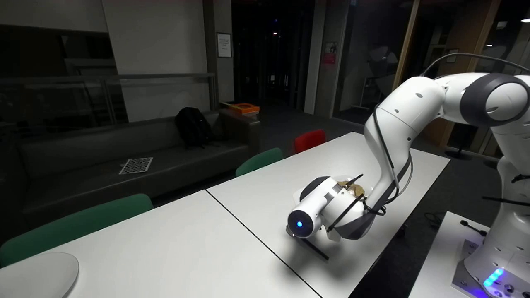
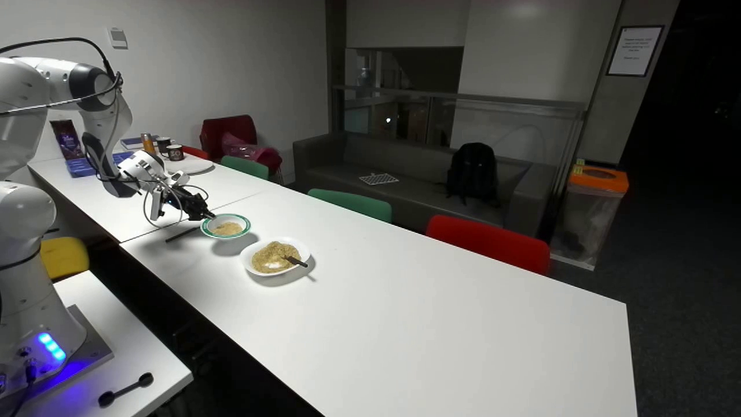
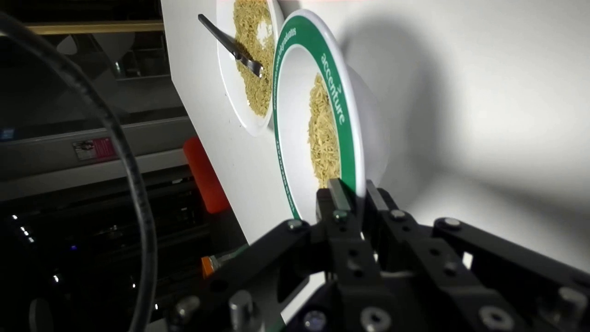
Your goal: Put the spoon in the left bowl on the table, then pour the contents from the left bowl to the right bowl
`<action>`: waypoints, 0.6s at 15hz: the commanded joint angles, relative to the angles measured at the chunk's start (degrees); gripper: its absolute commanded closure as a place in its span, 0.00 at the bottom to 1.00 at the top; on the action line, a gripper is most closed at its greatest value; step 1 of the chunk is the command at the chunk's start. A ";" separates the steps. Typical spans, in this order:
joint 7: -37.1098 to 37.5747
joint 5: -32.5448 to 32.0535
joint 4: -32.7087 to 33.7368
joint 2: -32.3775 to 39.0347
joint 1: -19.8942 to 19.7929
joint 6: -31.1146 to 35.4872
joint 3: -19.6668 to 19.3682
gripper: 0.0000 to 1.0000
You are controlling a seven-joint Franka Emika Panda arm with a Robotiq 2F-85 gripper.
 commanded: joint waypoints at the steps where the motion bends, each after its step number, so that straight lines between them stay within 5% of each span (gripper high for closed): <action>1: 0.04 -1.63 -0.65 -3.27 -1.14 -2.90 1.28 0.97; 9: 0.11 -1.42 -2.11 -9.29 -3.37 -3.14 1.49 0.97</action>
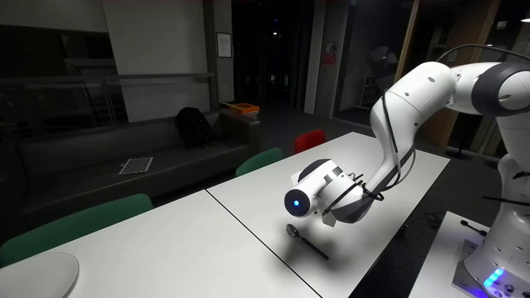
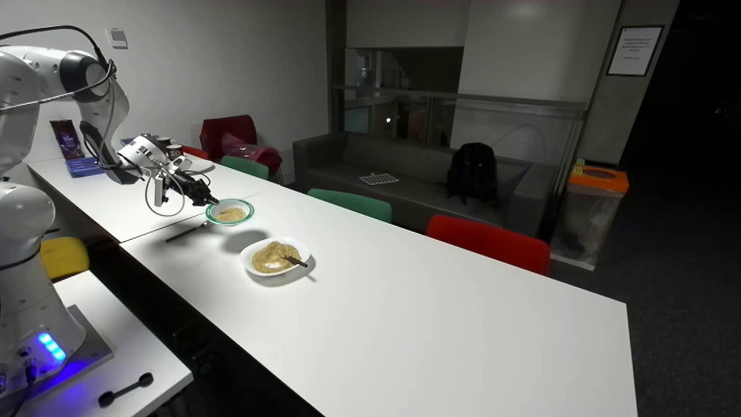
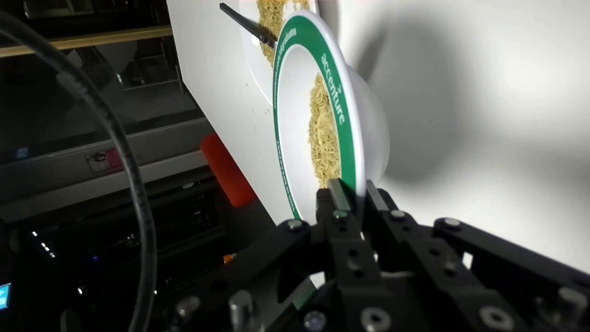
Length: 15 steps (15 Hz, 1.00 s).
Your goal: Put the spoon in the left bowl on the table, then pour the contents from the left bowl to the right bowl
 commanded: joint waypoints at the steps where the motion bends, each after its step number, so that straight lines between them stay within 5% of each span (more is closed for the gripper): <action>1: 0.16 -1.34 -2.72 -4.98 -2.44 -2.09 1.43 0.97; 15: -1.80 2.31 -9.83 -18.01 -9.94 1.19 4.75 0.97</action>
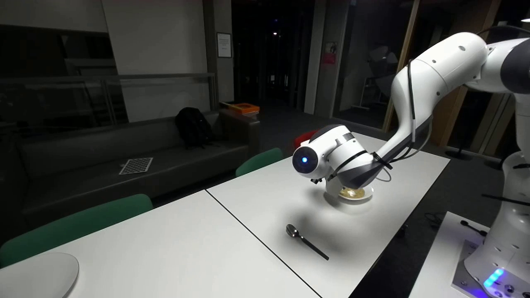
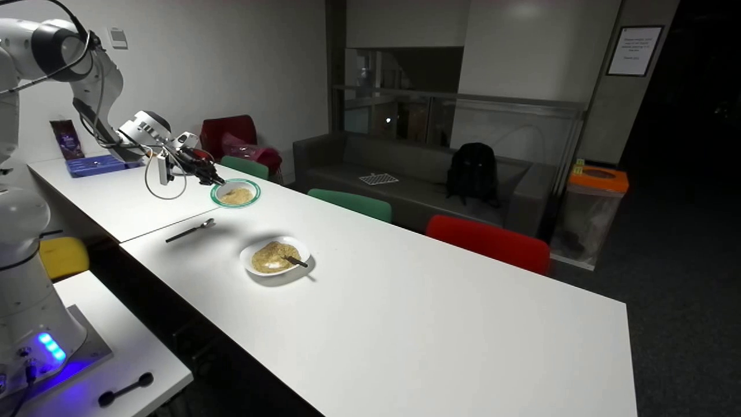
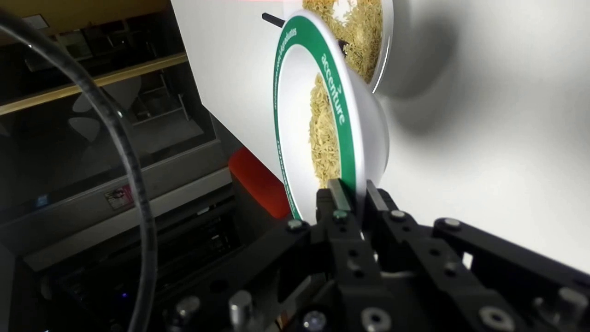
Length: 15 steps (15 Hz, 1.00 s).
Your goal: Put the spoon in the left bowl on the table, then pour the contents from the left bowl to the right bowl
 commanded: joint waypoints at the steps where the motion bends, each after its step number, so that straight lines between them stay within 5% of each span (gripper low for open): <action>1: -1.89 1.46 -5.43 -6.79 -2.96 2.13 2.06 0.97; 15: -7.97 6.36 -17.27 -17.94 -9.46 17.70 1.21 0.97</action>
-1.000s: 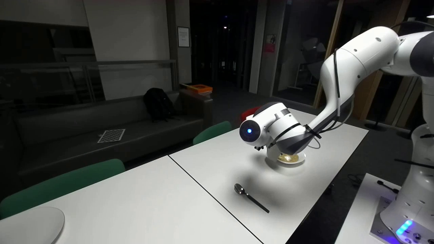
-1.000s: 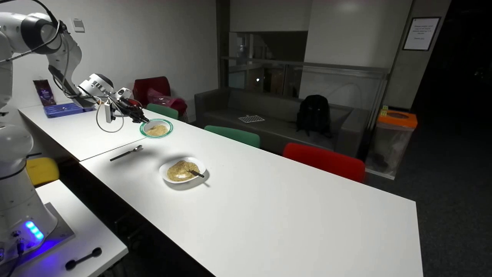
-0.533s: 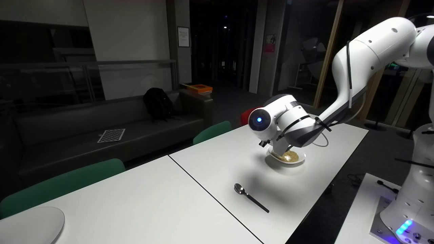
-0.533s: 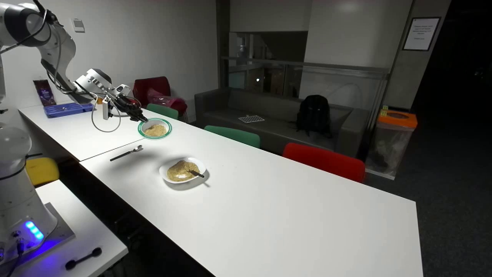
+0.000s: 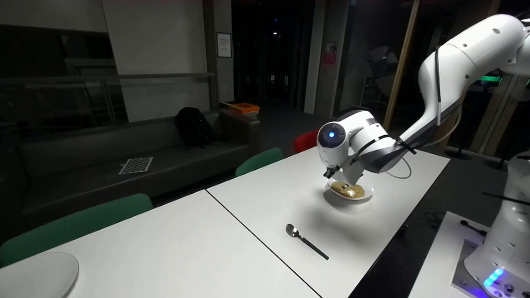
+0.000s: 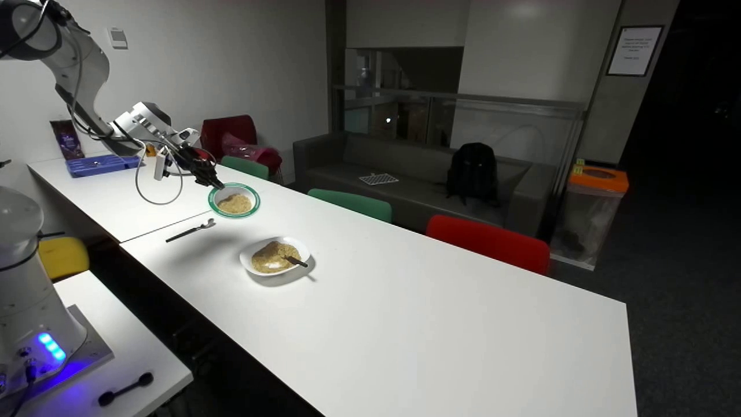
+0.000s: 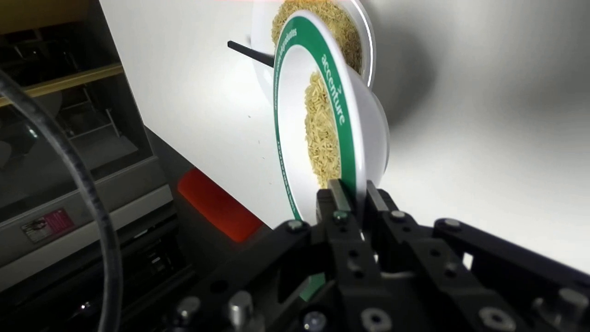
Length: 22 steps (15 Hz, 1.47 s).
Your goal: Put the spoon in the left bowl on the table, then pour the contents from the left bowl to the right bowl
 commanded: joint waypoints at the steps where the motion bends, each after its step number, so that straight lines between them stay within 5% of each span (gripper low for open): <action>1: -3.32 1.44 -4.83 -5.94 -2.15 3.98 -0.03 0.97; 22: -10.91 7.27 -12.41 -15.27 -6.25 18.42 -3.13 0.97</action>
